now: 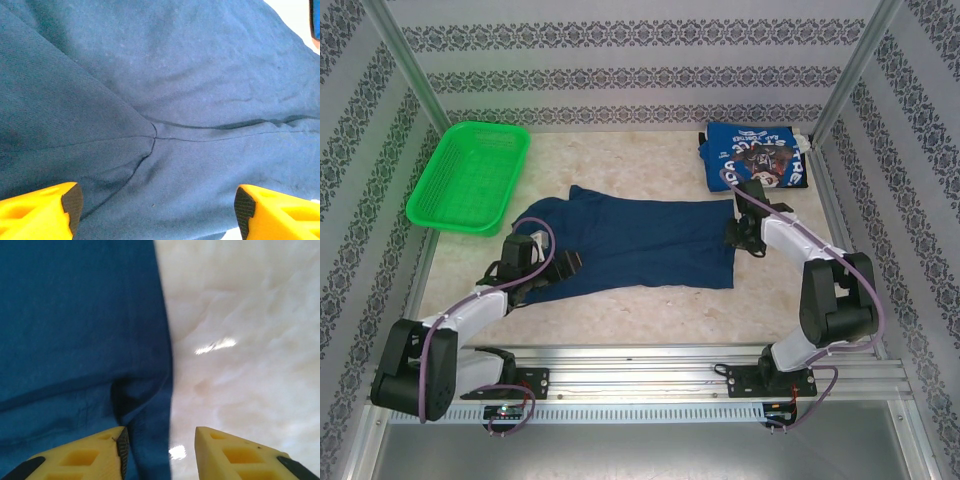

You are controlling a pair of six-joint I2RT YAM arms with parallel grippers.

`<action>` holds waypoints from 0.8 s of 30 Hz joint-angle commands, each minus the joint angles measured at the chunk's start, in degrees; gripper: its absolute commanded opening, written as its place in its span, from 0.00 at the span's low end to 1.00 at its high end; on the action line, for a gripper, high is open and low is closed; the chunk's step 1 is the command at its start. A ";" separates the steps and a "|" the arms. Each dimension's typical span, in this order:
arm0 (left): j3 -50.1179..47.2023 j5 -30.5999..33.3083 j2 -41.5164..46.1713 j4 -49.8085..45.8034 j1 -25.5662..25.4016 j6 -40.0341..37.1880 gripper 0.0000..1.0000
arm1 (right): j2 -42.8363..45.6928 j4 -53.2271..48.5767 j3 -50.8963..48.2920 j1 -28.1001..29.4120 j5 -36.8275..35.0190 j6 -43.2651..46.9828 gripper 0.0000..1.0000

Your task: Fold and stack the t-shirts

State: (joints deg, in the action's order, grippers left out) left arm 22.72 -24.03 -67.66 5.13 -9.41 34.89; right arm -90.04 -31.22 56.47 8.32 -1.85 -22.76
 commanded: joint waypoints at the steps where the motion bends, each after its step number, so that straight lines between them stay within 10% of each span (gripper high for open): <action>1: 1.74 -2.42 2.28 -2.38 -0.58 -1.44 0.81 | -0.73 3.16 -1.01 0.68 8.69 -2.45 0.42; 16: 8.21 2.48 -1.49 -3.46 -12.07 -5.05 0.83 | -8.67 1.86 5.65 1.41 5.54 0.62 0.42; 24: 8.24 3.51 -3.98 -1.04 -14.79 -4.75 0.82 | -9.10 1.58 6.57 2.22 6.83 1.16 0.03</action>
State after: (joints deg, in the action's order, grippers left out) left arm 29.54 -21.74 -70.52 2.59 -23.11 31.48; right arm -99.11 -29.04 61.32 9.67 5.02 -22.33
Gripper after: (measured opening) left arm 0.821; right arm 0.065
